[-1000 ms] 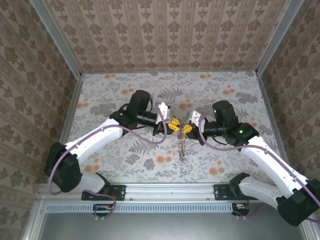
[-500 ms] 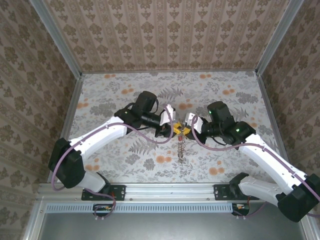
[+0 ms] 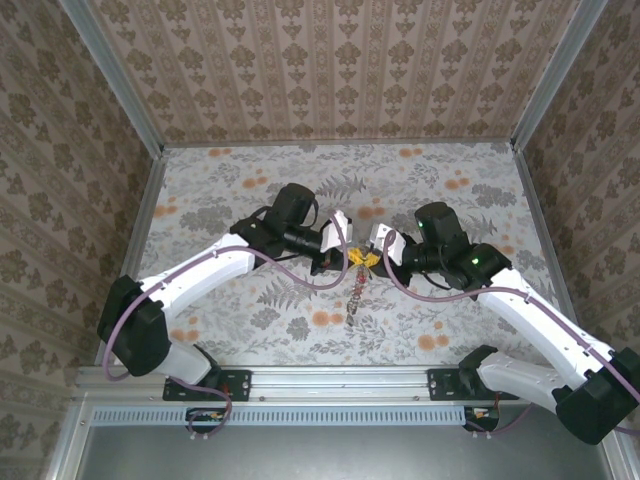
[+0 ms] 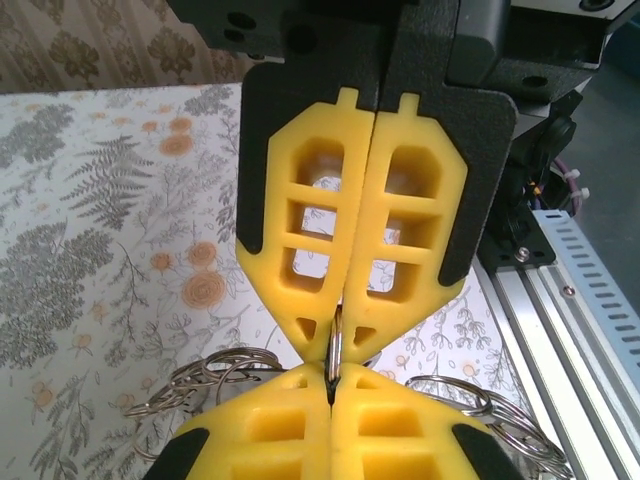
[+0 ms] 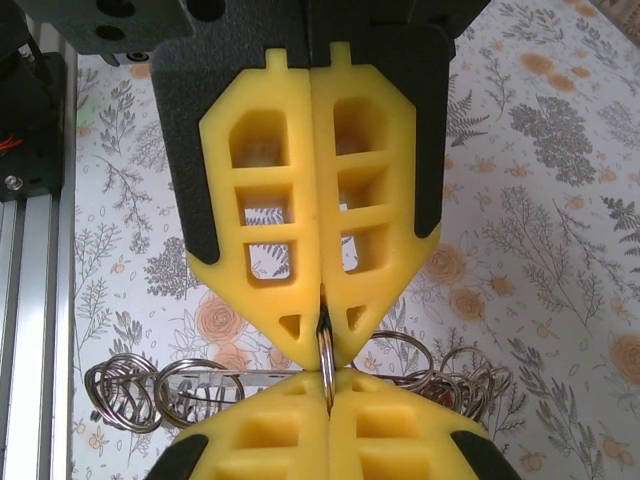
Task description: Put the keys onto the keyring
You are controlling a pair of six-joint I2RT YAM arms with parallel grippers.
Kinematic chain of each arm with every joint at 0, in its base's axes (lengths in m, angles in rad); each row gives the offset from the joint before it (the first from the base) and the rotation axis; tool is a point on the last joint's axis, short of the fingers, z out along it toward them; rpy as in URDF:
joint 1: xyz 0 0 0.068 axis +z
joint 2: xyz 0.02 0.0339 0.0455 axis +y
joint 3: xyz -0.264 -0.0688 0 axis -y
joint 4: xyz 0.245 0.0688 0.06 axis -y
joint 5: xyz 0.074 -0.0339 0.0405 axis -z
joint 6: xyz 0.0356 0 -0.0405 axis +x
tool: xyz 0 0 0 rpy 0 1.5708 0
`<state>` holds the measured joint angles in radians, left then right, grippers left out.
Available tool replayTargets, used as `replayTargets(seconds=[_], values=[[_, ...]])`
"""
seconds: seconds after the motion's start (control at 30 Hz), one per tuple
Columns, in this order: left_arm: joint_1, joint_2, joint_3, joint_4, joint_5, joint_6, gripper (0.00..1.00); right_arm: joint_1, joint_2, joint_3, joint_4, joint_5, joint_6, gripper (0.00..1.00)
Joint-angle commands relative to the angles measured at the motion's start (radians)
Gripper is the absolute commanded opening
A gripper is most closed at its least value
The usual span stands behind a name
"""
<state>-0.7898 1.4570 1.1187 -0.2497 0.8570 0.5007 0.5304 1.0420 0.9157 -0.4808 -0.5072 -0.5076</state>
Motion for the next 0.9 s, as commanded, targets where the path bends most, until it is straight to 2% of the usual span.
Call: replayTargets(seconds=[0.0, 0.1, 0.23, 0.43, 0.6, 0.87], values=[[0.014, -0.050, -0.045, 0.115, 0.060, -0.041, 0.00, 0.004, -0.058, -0.027, 0.071, -0.028, 0.011, 0.17], [0.034, -0.079, -0.078, 0.198, 0.101, -0.088, 0.00, -0.019, -0.104, -0.081, 0.105, -0.059, 0.043, 0.26], [0.048, -0.110, -0.111, 0.258, 0.141, -0.098, 0.00, -0.056, -0.155, -0.136, 0.150, -0.128, 0.099, 0.30], [0.062, -0.124, -0.130, 0.323, 0.197, -0.128, 0.00, -0.061, -0.218, -0.229, 0.264, -0.160, 0.207, 0.37], [0.073, -0.121, -0.124, 0.336, 0.255, -0.148, 0.00, -0.053, -0.217, -0.275, 0.388, -0.131, 0.290, 0.37], [0.074, -0.118, -0.141, 0.413, 0.230, -0.225, 0.00, -0.029, -0.167, -0.323, 0.607, -0.101, 0.389, 0.37]])
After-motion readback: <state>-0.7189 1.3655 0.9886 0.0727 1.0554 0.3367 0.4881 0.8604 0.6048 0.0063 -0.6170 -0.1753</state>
